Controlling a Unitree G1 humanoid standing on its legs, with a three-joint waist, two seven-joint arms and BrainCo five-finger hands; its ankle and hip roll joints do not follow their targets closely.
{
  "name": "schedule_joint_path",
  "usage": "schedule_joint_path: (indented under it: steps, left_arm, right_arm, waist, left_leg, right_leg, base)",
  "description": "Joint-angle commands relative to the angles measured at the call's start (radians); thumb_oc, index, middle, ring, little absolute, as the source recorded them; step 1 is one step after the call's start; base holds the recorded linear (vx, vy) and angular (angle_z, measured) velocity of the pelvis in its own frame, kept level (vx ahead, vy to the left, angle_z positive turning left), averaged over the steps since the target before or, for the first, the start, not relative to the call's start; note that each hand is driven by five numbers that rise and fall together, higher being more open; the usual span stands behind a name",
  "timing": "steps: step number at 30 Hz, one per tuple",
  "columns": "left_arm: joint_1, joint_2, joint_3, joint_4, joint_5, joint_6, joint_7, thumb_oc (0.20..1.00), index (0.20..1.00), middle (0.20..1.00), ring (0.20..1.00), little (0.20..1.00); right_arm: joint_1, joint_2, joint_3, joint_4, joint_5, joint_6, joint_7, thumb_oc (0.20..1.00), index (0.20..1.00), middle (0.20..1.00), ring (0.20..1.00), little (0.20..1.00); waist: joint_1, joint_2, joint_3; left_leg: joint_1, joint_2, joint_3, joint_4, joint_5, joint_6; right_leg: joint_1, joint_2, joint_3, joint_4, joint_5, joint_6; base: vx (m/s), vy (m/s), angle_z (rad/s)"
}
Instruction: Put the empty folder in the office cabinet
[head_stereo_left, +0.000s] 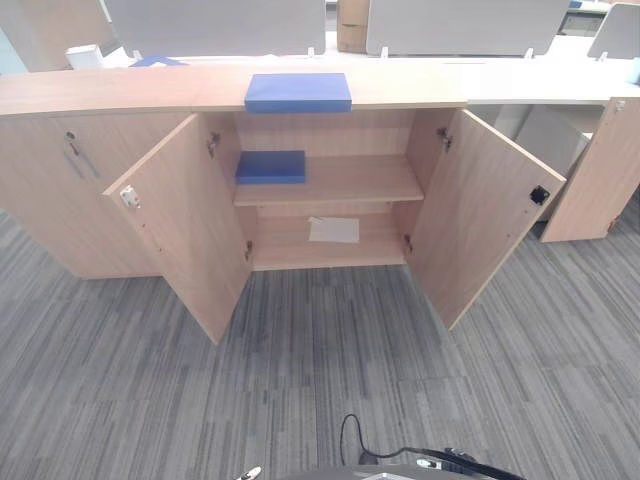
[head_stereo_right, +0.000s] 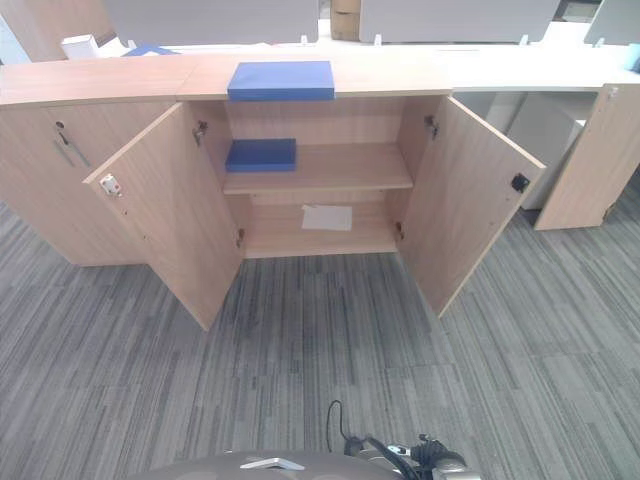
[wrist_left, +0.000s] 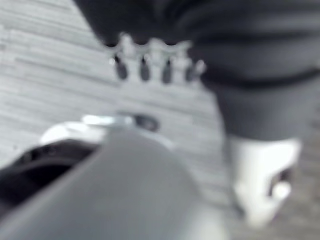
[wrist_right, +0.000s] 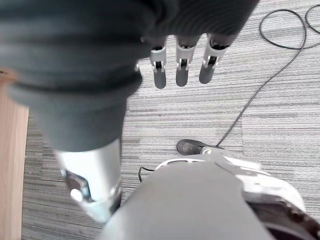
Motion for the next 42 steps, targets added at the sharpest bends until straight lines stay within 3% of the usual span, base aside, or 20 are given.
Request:
schedule_joint_path:
  steps: [1,29,36,38,39,42]
  left_arm:
    - [-0.055,-0.024,-0.036,0.024,0.025,-0.002,0.011,1.000,1.000,1.000,1.000,1.000]
    - [-0.043,-0.023,-0.042,0.021,0.025,-0.013,0.010,1.000,1.000,1.000,1.000,1.000]
    - [-0.038,-0.022,-0.033,0.017,0.004,-0.017,0.008,1.000,1.000,1.000,1.000,1.000]
    - [-0.042,-0.014,-0.031,0.008,0.007,-0.002,0.010,1.000,1.000,1.000,1.000,1.000]
    - [-0.045,-0.007,-0.028,0.005,0.007,-0.002,0.015,1.000,1.000,1.000,1.000,1.000]
    - [-0.050,-0.002,-0.031,0.008,-0.002,-0.011,0.023,1.000,1.000,1.000,1.000,1.000]
  right_arm:
    - [-0.049,-0.013,0.045,0.021,0.006,-0.007,-0.003,1.000,1.000,1.000,1.000,1.000]
    - [-0.049,-0.019,0.048,0.012,-0.019,-0.032,-0.028,1.000,1.000,1.000,1.000,1.000]
    - [-0.050,-0.023,0.042,0.015,-0.008,-0.090,-0.068,1.000,1.000,1.000,1.000,1.000]
    - [-0.065,-0.025,0.041,-0.017,0.008,-0.137,-0.107,1.000,1.000,1.000,1.000,1.000]
    - [-0.076,-0.026,0.040,-0.050,0.016,-0.146,-0.127,1.000,1.000,1.000,1.000,1.000]
    - [-0.088,-0.036,0.041,-0.086,0.040,-0.177,-0.144,1.000,1.000,1.000,1.000,1.000]
  waist:
    - [-0.008,0.008,0.045]
    - [-0.007,0.008,0.056]
    - [0.002,0.010,0.070]
    - [-0.002,0.022,0.088]
    - [-0.007,0.035,0.112]
    - [-0.013,0.042,0.147]
  left_leg:
    - [-0.002,-0.051,0.084,0.000,-0.038,0.001]
    - [-0.002,-0.054,0.086,0.000,-0.040,0.004]
    - [-0.005,-0.068,0.079,0.000,-0.037,0.020]
    - [-0.024,-0.070,0.082,0.000,-0.035,0.041]
    - [-0.035,-0.063,0.083,0.000,-0.023,0.050]
    - [-0.049,-0.063,0.078,0.008,-0.017,0.058]
  right_leg:
    - [0.075,0.029,0.019,-0.004,-0.079,0.061]
    - [0.072,0.025,0.020,-0.004,-0.077,0.063]
    - [0.067,0.018,0.020,0.018,-0.080,0.063]
    - [0.012,0.016,0.009,0.148,-0.129,0.057]
    - [-0.077,0.004,-0.008,0.309,-0.109,0.073]
    - [-0.209,-0.025,-0.029,0.476,-0.043,0.111]
  base:
    - [0.00,0.000,0.00]
    - [0.00,0.001,0.00]
    - [0.05,0.071,-0.01]
    - [-0.01,0.110,-0.01]
    - [-0.06,0.118,-0.05]
    - [-0.05,0.079,-0.15]
